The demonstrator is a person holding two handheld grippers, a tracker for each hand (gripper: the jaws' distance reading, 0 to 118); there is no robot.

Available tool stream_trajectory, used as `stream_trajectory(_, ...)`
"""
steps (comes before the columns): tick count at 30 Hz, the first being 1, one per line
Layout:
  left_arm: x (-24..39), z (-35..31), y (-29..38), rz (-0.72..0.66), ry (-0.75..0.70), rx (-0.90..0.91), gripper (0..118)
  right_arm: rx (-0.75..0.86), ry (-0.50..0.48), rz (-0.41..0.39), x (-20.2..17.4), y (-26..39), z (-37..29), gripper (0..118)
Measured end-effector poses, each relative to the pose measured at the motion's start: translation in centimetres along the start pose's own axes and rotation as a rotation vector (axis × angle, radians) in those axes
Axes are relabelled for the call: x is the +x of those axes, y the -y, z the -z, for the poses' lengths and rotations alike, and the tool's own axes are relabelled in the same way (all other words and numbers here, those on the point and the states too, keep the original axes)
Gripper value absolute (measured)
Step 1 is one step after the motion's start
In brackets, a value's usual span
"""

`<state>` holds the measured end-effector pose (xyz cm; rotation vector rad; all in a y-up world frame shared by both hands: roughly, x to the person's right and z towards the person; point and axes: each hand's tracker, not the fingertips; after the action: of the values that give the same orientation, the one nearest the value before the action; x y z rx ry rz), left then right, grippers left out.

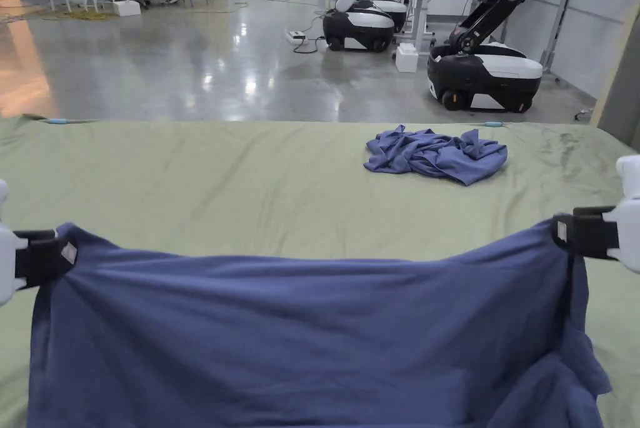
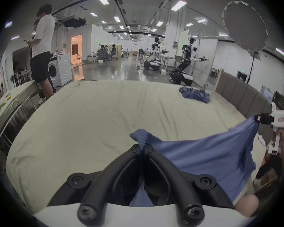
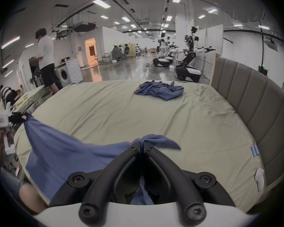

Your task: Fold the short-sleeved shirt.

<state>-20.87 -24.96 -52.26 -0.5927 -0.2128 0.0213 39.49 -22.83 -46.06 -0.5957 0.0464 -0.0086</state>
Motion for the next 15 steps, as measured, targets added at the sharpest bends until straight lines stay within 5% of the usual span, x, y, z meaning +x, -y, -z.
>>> stream_trajectory(9, -1.3, -6.7, 12.7, 0.042, 0.057, -0.165, 3, -0.114, -0.041, -0.006, -0.4, 12.4, -8.2, 5)
stream_trajectory(15, -1.4, -6.9, 19.5, 0.013, 0.062, -0.251, 3, -0.243, 0.039, -0.065, -0.8, 19.9, -7.5, 5)
